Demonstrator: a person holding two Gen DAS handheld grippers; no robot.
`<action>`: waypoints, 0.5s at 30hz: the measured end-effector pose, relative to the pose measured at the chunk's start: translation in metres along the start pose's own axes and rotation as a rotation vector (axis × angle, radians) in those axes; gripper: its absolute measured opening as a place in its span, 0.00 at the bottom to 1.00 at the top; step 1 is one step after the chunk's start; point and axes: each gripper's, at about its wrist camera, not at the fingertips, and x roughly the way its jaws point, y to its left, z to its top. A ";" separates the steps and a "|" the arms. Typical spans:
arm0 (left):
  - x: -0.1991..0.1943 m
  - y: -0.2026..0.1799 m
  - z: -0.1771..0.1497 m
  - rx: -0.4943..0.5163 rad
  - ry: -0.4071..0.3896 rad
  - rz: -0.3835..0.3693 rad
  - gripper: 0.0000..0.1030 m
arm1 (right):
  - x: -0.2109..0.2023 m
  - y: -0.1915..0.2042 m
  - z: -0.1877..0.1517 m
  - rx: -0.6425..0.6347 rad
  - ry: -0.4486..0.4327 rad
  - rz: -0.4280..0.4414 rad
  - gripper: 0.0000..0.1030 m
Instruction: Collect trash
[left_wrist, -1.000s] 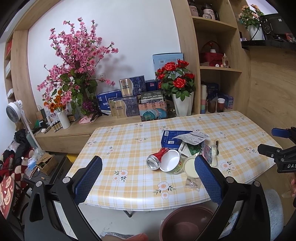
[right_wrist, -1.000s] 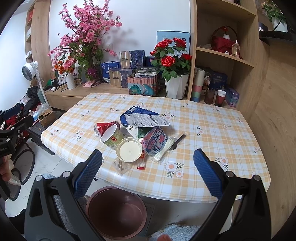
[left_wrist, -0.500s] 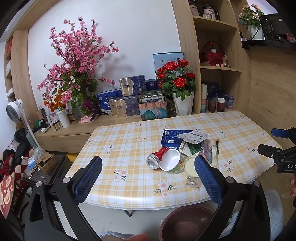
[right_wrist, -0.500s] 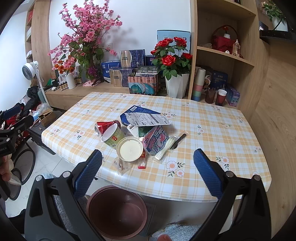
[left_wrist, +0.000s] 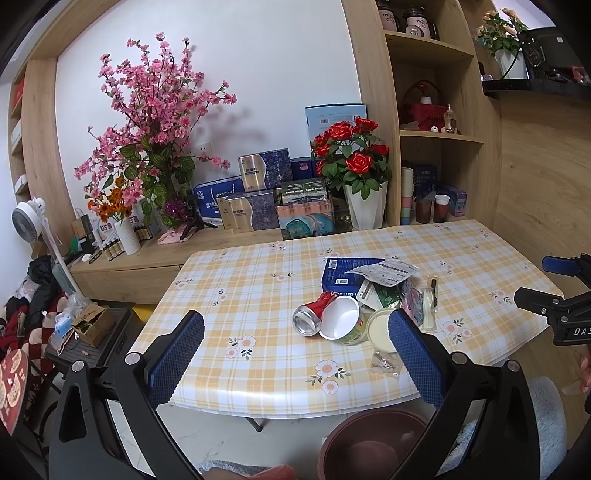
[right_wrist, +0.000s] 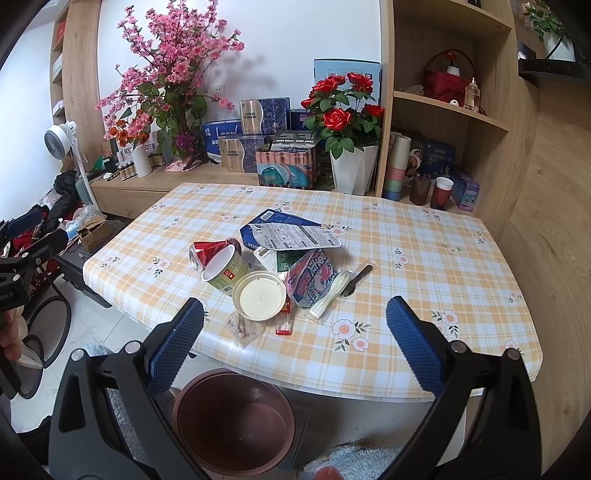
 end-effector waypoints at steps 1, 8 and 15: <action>0.000 0.000 0.000 0.000 -0.001 0.000 0.95 | 0.000 0.000 0.000 0.000 0.001 0.001 0.95; 0.000 0.001 0.000 0.000 0.000 0.000 0.95 | 0.001 0.001 -0.002 0.001 0.000 0.000 0.95; 0.000 0.000 -0.003 0.003 -0.006 0.002 0.95 | 0.002 0.001 -0.003 0.003 0.003 0.001 0.95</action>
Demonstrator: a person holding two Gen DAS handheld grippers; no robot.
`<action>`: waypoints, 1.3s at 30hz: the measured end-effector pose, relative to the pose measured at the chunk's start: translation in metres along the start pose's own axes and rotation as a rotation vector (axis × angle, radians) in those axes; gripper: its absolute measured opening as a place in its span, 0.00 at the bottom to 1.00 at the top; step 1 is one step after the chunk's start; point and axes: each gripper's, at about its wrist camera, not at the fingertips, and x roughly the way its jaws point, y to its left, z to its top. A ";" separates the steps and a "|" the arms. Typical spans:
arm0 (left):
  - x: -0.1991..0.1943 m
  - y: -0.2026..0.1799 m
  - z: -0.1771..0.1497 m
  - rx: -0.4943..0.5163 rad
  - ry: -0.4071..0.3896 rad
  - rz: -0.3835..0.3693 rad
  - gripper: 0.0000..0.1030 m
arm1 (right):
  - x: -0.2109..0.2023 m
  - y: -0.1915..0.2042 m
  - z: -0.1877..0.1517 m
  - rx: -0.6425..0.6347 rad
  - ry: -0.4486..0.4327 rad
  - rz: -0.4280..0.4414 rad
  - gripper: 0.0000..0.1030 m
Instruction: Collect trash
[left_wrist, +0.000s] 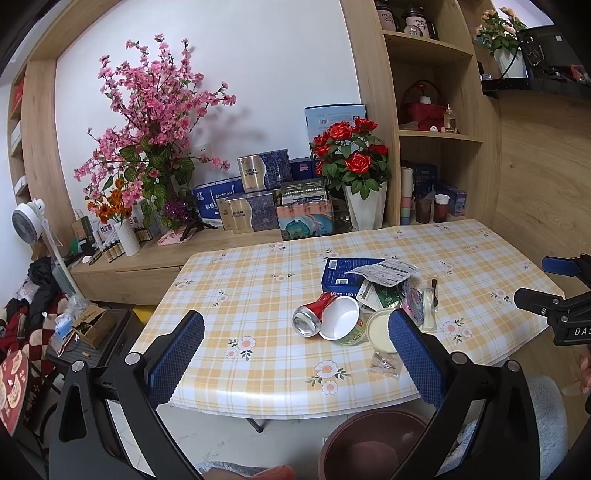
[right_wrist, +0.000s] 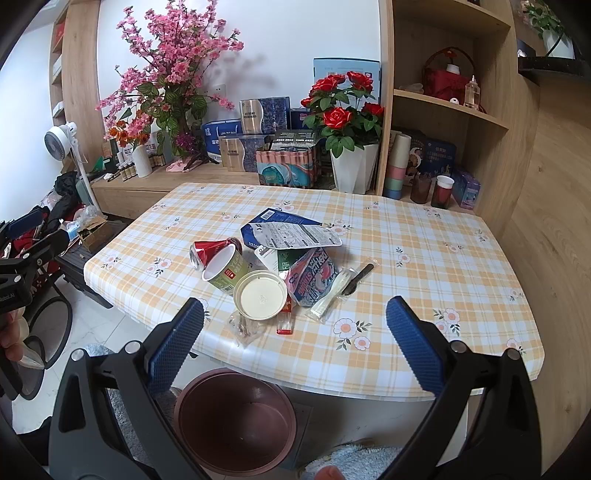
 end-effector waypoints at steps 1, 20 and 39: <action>0.001 -0.002 -0.001 -0.001 -0.002 -0.001 0.95 | 0.000 0.001 -0.001 0.003 0.001 0.002 0.95; 0.050 0.007 -0.034 -0.042 0.045 -0.009 0.95 | 0.055 -0.006 -0.036 0.048 0.039 0.039 0.95; 0.092 0.040 -0.059 -0.144 0.098 0.038 0.95 | 0.153 0.033 -0.041 -0.061 0.095 0.061 0.95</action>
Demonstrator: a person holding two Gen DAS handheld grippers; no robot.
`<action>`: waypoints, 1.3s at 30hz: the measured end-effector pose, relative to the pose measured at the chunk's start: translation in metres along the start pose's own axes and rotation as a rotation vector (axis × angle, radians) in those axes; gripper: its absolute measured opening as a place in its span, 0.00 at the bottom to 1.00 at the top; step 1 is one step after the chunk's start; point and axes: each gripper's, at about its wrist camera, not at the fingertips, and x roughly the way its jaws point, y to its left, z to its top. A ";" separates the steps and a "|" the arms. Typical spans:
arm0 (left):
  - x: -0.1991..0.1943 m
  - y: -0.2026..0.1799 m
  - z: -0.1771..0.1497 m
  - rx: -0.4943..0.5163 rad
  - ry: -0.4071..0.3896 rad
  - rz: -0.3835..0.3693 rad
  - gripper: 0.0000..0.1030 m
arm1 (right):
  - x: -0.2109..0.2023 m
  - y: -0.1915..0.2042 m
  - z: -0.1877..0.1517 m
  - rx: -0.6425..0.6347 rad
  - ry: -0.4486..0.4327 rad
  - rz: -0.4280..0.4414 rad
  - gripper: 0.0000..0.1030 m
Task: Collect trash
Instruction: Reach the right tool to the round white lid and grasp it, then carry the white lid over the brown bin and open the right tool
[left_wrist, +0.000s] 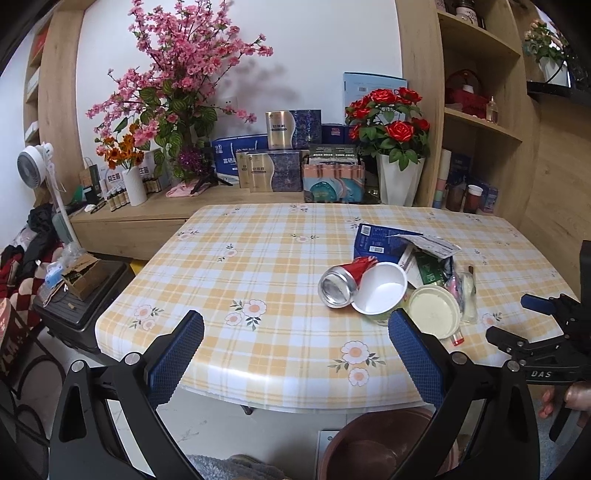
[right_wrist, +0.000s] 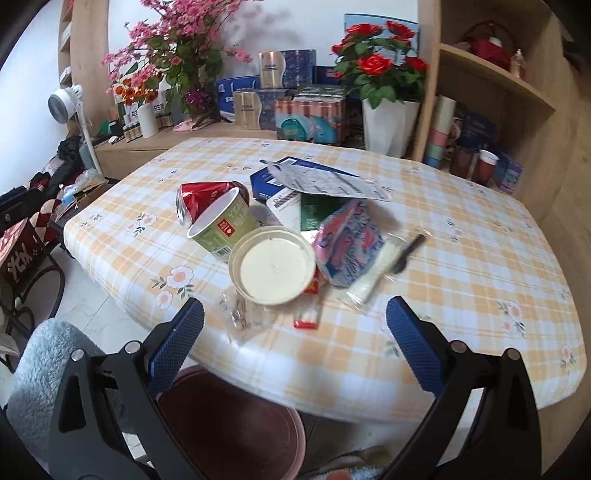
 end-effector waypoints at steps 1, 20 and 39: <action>0.002 0.002 0.000 -0.008 -0.001 0.005 0.95 | 0.006 0.002 0.001 0.004 0.003 0.003 0.95; 0.049 0.033 -0.027 -0.140 0.087 -0.016 0.89 | 0.122 0.027 0.014 0.014 0.194 -0.070 0.88; 0.063 -0.020 -0.029 -0.064 0.139 -0.192 0.81 | 0.037 -0.028 -0.002 0.179 0.052 0.037 0.81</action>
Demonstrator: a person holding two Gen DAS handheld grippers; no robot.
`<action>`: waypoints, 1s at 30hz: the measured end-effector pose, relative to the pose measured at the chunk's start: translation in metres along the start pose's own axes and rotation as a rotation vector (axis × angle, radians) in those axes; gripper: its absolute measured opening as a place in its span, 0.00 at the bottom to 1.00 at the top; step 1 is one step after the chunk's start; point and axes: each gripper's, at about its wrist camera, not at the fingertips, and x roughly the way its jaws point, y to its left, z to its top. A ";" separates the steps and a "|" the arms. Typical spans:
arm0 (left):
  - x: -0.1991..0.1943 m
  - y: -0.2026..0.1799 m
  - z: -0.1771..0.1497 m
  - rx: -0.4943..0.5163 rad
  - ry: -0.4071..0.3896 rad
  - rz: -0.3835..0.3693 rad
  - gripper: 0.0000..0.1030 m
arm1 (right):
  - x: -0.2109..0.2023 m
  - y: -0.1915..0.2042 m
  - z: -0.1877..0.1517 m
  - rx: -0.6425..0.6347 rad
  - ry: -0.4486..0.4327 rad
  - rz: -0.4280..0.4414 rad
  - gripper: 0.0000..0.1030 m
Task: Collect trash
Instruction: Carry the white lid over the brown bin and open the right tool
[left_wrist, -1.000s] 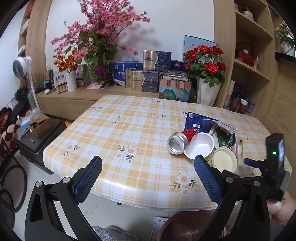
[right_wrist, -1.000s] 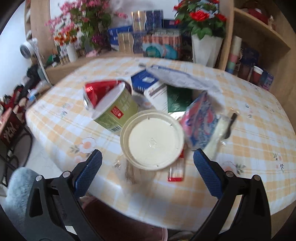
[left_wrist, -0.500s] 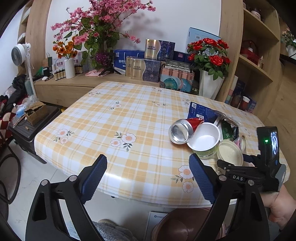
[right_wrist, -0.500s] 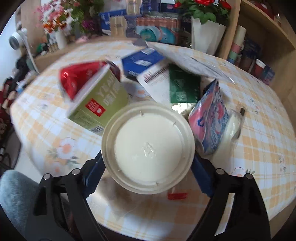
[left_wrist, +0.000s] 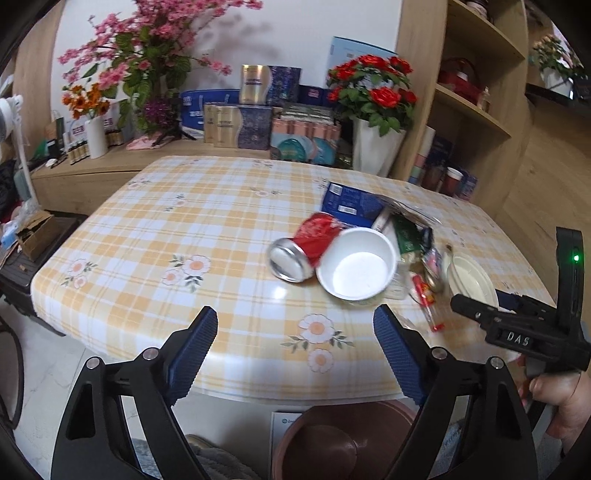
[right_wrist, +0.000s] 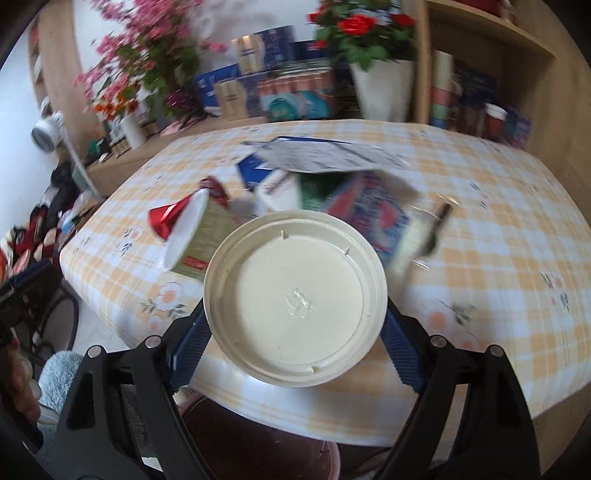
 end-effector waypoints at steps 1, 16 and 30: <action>0.003 -0.005 0.000 0.007 0.013 -0.022 0.80 | -0.005 -0.006 -0.001 0.002 -0.011 -0.008 0.81; 0.100 -0.094 -0.016 0.059 0.260 -0.152 0.68 | -0.038 -0.047 -0.021 0.063 -0.070 -0.004 0.81; 0.111 -0.098 -0.021 0.094 0.298 -0.188 0.32 | -0.052 -0.053 -0.048 0.087 -0.088 0.042 0.81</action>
